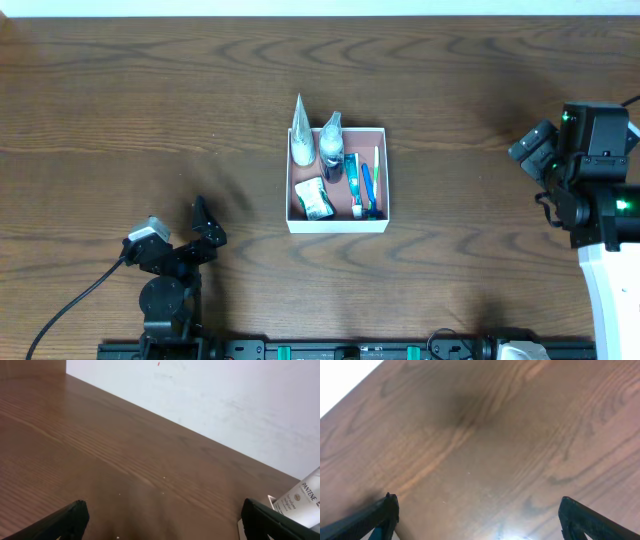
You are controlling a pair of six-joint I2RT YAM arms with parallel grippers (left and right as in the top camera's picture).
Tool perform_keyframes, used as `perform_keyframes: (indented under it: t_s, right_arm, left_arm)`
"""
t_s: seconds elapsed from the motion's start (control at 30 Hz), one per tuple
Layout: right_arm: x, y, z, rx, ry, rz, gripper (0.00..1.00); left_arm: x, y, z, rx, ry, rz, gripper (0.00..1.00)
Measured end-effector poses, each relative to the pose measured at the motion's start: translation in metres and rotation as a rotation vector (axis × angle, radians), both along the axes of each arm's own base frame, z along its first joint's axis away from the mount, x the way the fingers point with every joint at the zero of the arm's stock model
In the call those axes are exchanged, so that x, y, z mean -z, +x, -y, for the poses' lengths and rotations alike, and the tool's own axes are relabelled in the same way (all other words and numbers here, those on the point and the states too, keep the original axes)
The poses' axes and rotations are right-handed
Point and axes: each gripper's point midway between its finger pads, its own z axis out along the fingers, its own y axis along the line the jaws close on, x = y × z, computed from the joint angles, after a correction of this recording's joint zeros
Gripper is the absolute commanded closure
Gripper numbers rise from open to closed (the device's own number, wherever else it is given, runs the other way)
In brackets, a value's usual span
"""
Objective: Pack container
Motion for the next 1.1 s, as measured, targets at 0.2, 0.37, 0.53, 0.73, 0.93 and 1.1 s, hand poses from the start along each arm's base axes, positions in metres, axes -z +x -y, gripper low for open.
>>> perform_keyframes:
  t_s: [0.2, 0.37, 0.53, 0.73, 0.93, 1.1]
  right_arm:
    - [-0.013, -0.034, 0.001, 0.000, -0.011, 0.037, 0.01]
    - [-0.041, -0.059, 0.001, -0.011, -0.028, 0.249, 0.01]
    - [-0.068, -0.055, -0.018, -0.215, -0.122, 0.570, 0.01]
    - [-0.041, -0.049, -0.049, -0.470, -0.252, 0.762, 0.01]
    - [-0.002, -0.041, -0.067, -0.585, -0.308, 0.898, 0.01]
    - [0.014, -0.039, -0.072, -0.612, -0.338, 0.974, 0.01]
  left_arm:
    - [0.000, 0.000, 0.000, 0.000, 0.000, 0.000, 0.02]
    - [0.000, 0.000, 0.000, 0.000, 0.000, 0.000, 0.02]
    - [0.000, 0.000, 0.000, -0.001, 0.000, 0.000, 0.02]
    - [0.000, 0.000, 0.000, -0.001, 0.001, 0.002, 0.02]
    - [0.000, 0.000, -0.001, -0.004, 0.001, 0.002, 0.02]
    - [0.000, 0.000, -0.001, -0.004, 0.001, 0.002, 0.02]
